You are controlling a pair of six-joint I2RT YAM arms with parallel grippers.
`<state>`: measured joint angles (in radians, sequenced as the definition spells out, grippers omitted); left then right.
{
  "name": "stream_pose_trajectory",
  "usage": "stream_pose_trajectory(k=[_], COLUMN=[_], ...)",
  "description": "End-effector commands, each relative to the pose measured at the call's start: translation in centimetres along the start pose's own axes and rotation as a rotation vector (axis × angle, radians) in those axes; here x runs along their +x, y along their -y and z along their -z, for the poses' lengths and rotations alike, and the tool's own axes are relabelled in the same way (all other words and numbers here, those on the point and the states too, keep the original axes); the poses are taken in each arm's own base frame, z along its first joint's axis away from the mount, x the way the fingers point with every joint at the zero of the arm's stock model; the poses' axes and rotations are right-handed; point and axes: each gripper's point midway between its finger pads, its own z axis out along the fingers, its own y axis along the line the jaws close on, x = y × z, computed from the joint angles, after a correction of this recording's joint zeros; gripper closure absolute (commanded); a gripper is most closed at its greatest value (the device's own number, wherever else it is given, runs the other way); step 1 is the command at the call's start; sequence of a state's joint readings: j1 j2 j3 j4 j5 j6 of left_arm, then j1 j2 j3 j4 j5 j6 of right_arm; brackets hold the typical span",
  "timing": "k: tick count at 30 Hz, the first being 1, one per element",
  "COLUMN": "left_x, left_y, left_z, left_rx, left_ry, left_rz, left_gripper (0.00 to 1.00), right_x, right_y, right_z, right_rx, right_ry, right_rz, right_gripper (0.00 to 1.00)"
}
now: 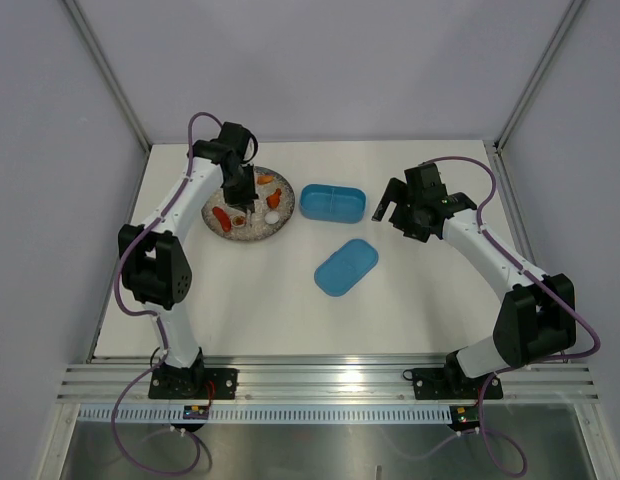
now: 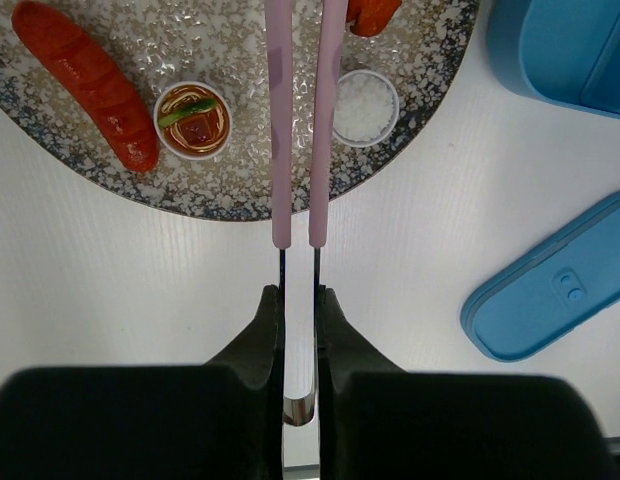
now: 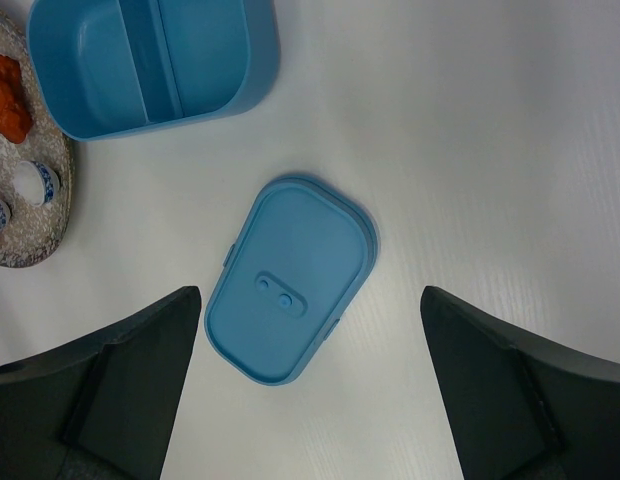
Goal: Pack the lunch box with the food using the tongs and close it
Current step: Pick up the fake food from the plate, then place the fake food in the packing box.
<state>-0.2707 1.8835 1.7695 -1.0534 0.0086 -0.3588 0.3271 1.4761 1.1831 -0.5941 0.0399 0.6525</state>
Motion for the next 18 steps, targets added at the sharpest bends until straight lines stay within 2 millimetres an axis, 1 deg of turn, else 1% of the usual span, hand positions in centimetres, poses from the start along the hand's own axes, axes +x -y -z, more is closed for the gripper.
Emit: stream_pose_trajectory(k=[1, 3, 5, 8, 11, 12, 13, 14, 18], left_x=[-2.5, -2.6, -2.5, -2.5, -2.5, -2.2, -2.6, -2.4, -2.2], left_y=[2.6, 3.4, 4.0, 5.4, 7.1, 8.0, 8.5, 9.0, 11.4], left_z=[4.3, 4.7, 4.8, 4.7, 4.3, 4.2, 4.4, 3.7, 2.9], left_rx=[0.111, 0.123, 0.127, 0.145, 0.167, 0.175, 0.18, 0.179, 0.209], left_ry=[0.128, 0.138, 0.136, 0.138, 0.132, 0.124, 0.137, 0.121, 0.107], left_rz=[-0.023, -0.037, -0.046, -0.07, -0.099, -0.117, -0.123, -0.13, -0.158], left_gripper=[1.0, 1.0, 1.0, 1.0, 1.0, 1.0, 1.0, 1.0, 1.0], right_x=[-0.6, -0.5, -0.6, -0.4, -0.5, -0.6, -0.7, -0.6, -1.0], right_y=[-0.9, -0.8, -0.8, -0.7, -0.7, -0.6, -0.6, -0.5, -0.4], right_z=[0.5, 0.4, 0.5, 0.2, 0.3, 0.4, 0.5, 0.6, 1.2], right_rx=[-0.035, -0.031, -0.032, -0.028, -0.024, -0.021, -0.02, -0.015, -0.007], right_ry=[0.028, 0.025, 0.027, 0.021, 0.02, 0.021, 0.026, 0.024, 0.039], right_rz=[-0.01, -0.008, -0.011, -0.008, -0.006, -0.005, 0.002, 0.004, 0.01], right_gripper=[0.0, 0.01, 0.01, 0.01, 0.0, 0.0, 0.01, 0.01, 0.0])
